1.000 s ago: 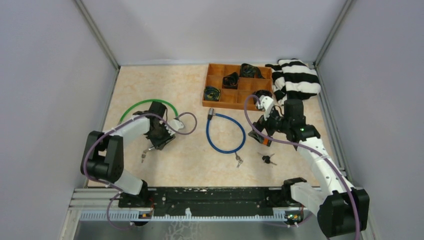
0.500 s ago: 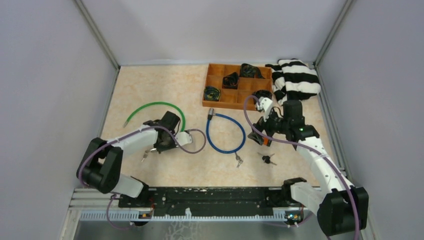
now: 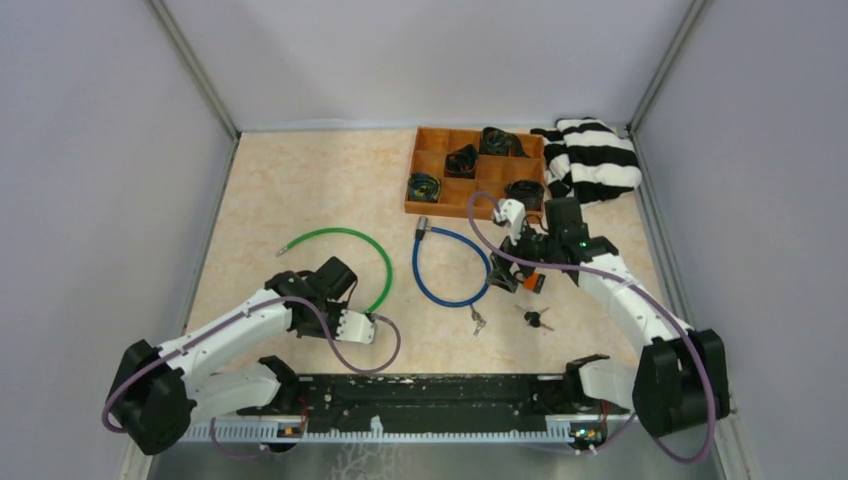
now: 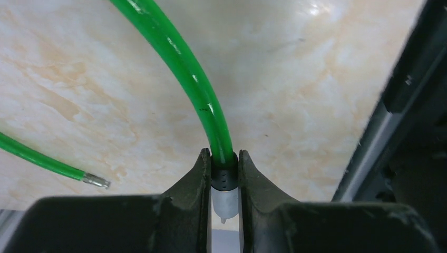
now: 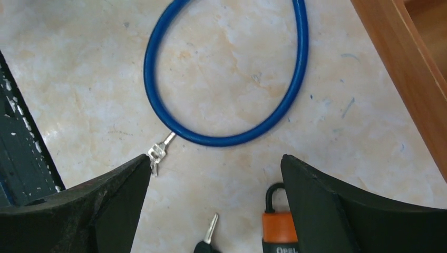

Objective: Lock with the key
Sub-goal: Pick up the lock from the center of the board.

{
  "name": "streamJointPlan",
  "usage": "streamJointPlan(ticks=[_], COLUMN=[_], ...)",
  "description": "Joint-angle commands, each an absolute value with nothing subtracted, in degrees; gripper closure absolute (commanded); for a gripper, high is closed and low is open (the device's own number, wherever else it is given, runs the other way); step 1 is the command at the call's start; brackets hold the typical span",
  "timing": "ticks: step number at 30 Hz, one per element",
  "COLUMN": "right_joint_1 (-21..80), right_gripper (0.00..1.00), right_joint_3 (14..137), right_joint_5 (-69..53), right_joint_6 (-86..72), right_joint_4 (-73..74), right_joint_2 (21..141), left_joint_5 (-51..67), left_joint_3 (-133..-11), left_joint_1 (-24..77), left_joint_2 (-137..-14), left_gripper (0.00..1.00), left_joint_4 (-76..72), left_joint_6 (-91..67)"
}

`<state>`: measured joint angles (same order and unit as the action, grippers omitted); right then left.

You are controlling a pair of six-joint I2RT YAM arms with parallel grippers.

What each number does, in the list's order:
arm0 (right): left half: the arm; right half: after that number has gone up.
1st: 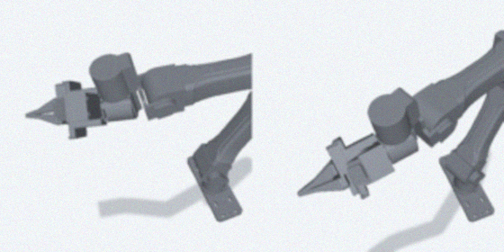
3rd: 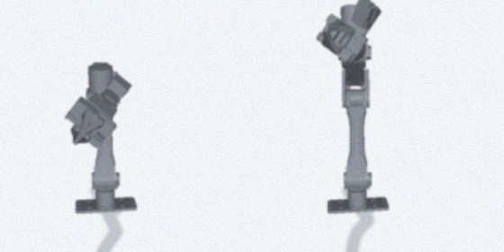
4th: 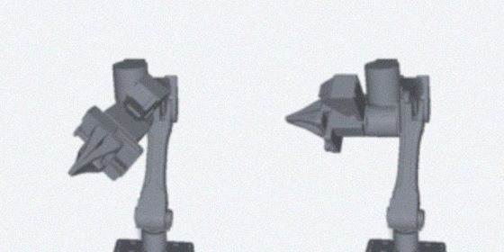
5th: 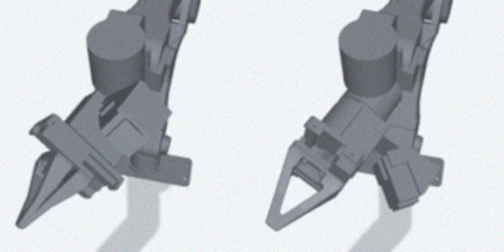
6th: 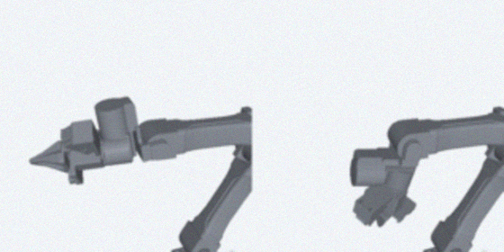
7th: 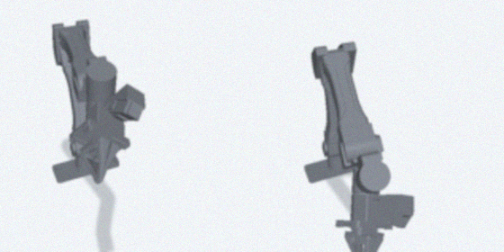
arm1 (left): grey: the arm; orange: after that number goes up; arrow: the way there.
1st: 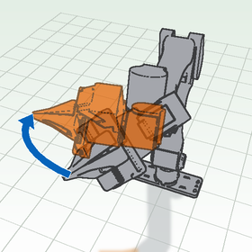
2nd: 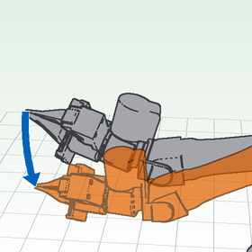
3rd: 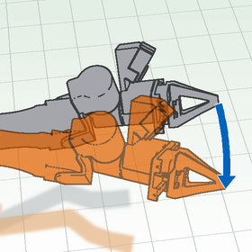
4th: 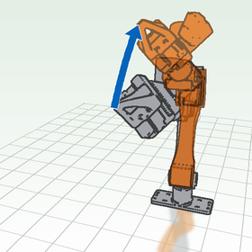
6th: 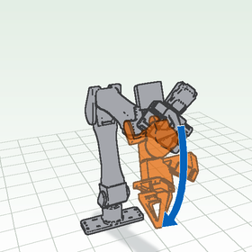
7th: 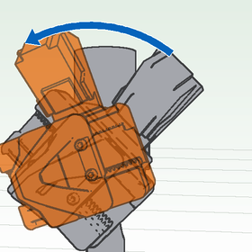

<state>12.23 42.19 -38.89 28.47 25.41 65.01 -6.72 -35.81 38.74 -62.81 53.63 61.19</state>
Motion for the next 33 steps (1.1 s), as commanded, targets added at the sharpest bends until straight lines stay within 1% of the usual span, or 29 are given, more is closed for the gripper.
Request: streamJointPlan(ticks=[1,5,9,13,15,18,23,26,33], right_joint_1=[18.05,21.09,23.94,27.77,30.06,32.92,36.32,38.57,42.77], right_gripper=[0.08,0.11,0.16,0.18,0.18,0.18,0.18,0.18,0.2], right_joint_3=[49.81,54.54,61.85,68.26,71.36,75.2,81.61,85.99,95.9], right_joint_5=[-38.31,-41.33,-42.64,-40.74,-39.11,-36.44,-33.74,-31.58,-23.92], right_joint_6=[30.48,25.72,23.65,24.62,25.42,23.42,14.45,11.21,10.89], right_joint_4=[23.92,21.81,23.67,24.84,24.49,20.6,14.2,12.77,15.47], right_joint_2=[70.52,77.77,86.21,93.67,97.77,102.9,110.36,114.46,122.86], left_joint_5=[-7.09,-4.76,-1.22,-2.92,-1.79,0.37,4.43,4.14,0.07], left_joint_3=[-36.62,-38.86,-39.89,-36.75,-35.01,-33.72,-33.62,-33.11,-31.12], left_joint_1=[40.05,41.26,43.53,46.32,46.72,47.02,47.06,47.1,47.11], left_joint_2=[-62.29,-62.57,-62.44,-62.53,-62.56,-62.37,-62.87,-63.72,-64.88], left_gripper=[1.0,1.0,1.0,1.0,1.0,0.96,0.85,0.77,0.48], left_joint_4=[63.05,63.24,63.71,62.22,60.6,58.22,56.08,53.81,49.71], left_joint_6=[66.76,67.82,70.18,74.39,77.39,79.71,79.14,77.5,73.24])
